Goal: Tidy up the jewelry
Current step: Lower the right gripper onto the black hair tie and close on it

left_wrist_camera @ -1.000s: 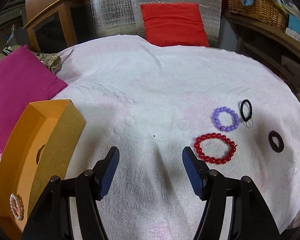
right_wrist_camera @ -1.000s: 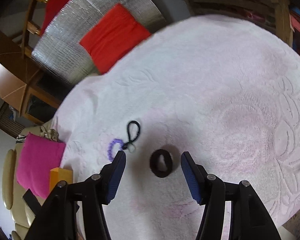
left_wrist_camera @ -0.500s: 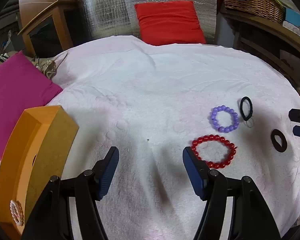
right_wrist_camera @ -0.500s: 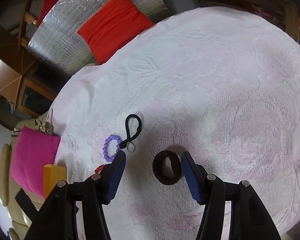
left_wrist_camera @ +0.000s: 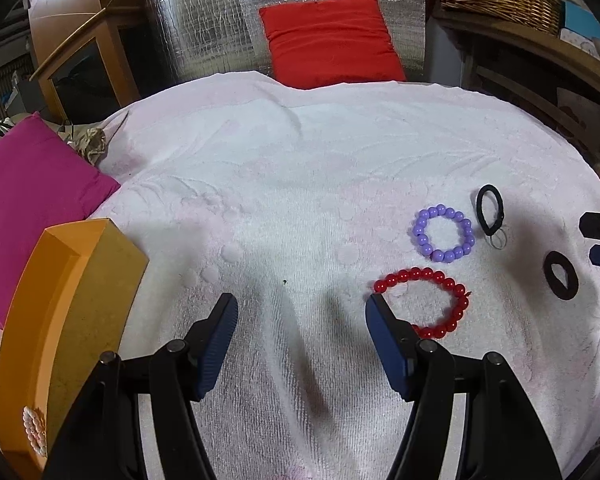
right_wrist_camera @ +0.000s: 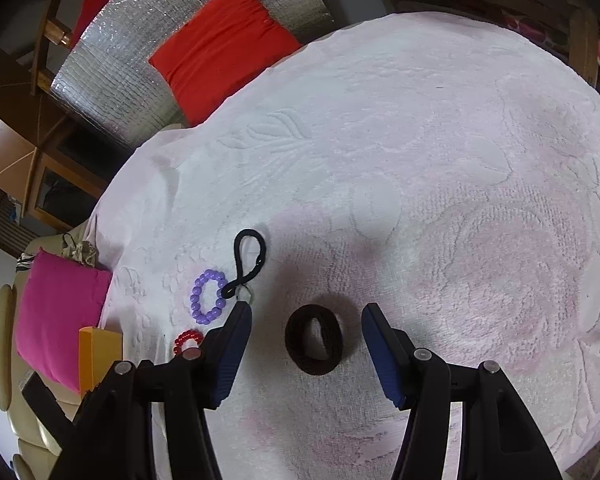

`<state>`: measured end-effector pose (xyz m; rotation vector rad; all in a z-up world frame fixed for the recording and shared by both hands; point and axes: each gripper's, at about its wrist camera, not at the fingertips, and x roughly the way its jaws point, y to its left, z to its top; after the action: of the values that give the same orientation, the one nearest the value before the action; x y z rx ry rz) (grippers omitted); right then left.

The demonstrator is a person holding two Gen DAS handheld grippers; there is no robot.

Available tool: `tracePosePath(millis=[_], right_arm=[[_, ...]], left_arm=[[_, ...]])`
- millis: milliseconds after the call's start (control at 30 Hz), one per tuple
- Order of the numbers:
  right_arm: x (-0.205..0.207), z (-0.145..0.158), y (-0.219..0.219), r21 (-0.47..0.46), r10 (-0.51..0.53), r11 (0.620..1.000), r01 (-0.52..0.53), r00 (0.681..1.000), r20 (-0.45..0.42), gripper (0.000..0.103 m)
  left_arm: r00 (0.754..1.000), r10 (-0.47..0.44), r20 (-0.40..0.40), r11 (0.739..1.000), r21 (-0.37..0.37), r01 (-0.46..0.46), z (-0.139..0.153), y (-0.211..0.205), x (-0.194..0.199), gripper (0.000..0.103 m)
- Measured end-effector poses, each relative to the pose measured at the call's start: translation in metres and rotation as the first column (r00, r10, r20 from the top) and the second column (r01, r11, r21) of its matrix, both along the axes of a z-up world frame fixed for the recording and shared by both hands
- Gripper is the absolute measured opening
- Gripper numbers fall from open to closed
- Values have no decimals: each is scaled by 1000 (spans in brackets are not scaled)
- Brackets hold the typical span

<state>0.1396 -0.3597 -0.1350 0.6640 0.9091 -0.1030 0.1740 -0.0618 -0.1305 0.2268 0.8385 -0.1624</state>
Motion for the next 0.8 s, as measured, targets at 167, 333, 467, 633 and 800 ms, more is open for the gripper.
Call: tracePosePath(millis=[167, 333, 467, 633, 800], right_arm=[[1, -2, -2, 4, 5, 1000, -5, 1000, -7, 61], [0, -3, -3, 9, 6, 1000, -6, 1000, -10, 61], [-1, -3, -4, 15, 7, 1000, -7, 1000, -11, 61], [-3, -2, -6, 25, 18, 1000, -17, 1000, -10, 61], [-4, -4, -9, 25, 11, 1000, -10, 1000, -23, 61]], left_arm=[[1000, -1, -10, 1000, 1, 1, -2, -2, 2, 67], [999, 12, -39, 1000, -7, -12, -7, 2, 10, 67], [998, 36, -53, 999, -10, -37, -10, 9, 18, 67], [997, 28, -68, 999, -30, -30, -13, 12, 22, 67], [997, -5, -72, 998, -55, 1, -12, 5, 19, 67]])
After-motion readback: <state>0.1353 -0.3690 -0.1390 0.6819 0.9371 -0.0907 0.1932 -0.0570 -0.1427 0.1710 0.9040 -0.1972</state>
